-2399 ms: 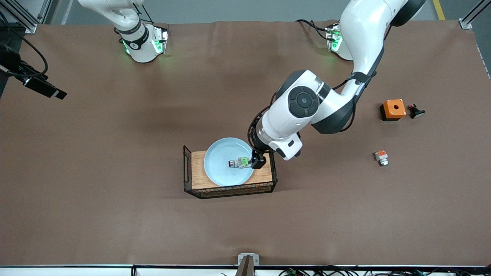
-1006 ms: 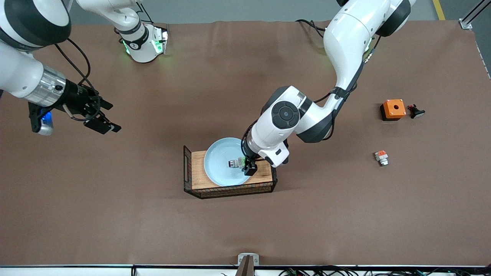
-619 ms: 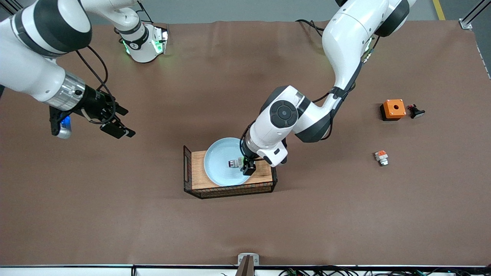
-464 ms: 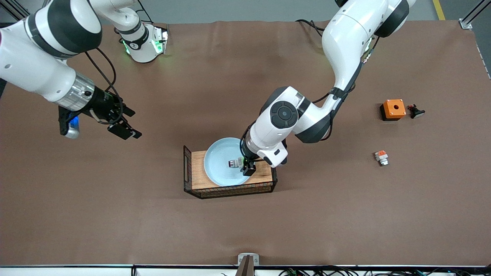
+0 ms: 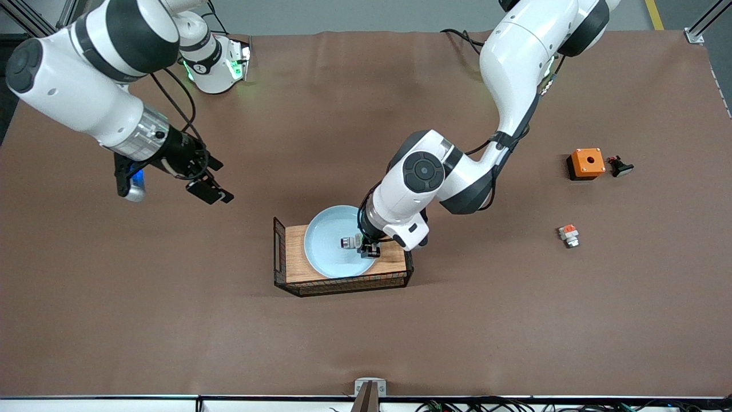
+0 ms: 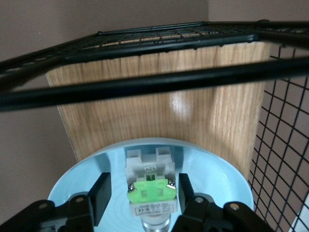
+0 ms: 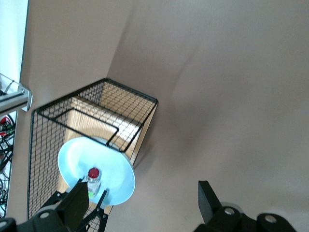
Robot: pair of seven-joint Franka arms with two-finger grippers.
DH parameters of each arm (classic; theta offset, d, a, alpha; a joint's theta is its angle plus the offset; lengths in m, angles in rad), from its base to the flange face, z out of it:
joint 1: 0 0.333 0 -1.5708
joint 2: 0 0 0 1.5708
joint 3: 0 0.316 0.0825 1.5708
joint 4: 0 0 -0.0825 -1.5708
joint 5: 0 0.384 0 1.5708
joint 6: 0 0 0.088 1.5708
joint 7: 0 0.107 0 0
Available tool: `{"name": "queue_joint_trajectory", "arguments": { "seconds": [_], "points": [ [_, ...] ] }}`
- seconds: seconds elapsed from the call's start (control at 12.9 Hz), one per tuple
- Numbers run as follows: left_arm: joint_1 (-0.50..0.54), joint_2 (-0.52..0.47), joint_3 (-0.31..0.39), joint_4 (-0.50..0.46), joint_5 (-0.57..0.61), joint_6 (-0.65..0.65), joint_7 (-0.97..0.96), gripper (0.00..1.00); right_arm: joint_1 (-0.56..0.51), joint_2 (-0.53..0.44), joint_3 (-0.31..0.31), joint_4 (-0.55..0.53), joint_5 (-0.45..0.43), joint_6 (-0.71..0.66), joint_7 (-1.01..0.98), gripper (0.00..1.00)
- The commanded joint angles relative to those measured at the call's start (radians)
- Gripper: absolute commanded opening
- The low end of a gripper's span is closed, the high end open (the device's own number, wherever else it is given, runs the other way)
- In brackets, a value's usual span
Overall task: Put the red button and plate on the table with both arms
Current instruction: 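Lift the button with the left gripper while the right gripper reaches the plate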
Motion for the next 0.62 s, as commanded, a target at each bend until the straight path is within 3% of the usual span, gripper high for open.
{"name": "queue_joint_trajectory", "arguments": {
  "seconds": [0.0, 0.08, 0.31, 0.54],
  "points": [
    [-0.015, 0.015, 0.014, 0.032, -0.014, 0.006, -0.018, 0.19, 0.026, -0.002, -0.006, -0.019, 0.007, 0.020, 0.022, 1.00],
    [-0.015, 0.012, 0.016, 0.032, -0.014, 0.003, -0.017, 0.00, 0.032, -0.002, -0.006, -0.019, 0.007, 0.025, 0.023, 1.00],
    [-0.003, -0.048, 0.014, 0.034, -0.014, -0.061, -0.015, 0.00, 0.071, -0.002, -0.008, -0.037, 0.004, 0.071, 0.087, 1.00],
    [0.029, -0.184, 0.014, 0.031, -0.014, -0.191, 0.055, 0.00, 0.121, 0.010, -0.008, -0.052, -0.010, 0.131, 0.176, 1.00]
  ]
}}
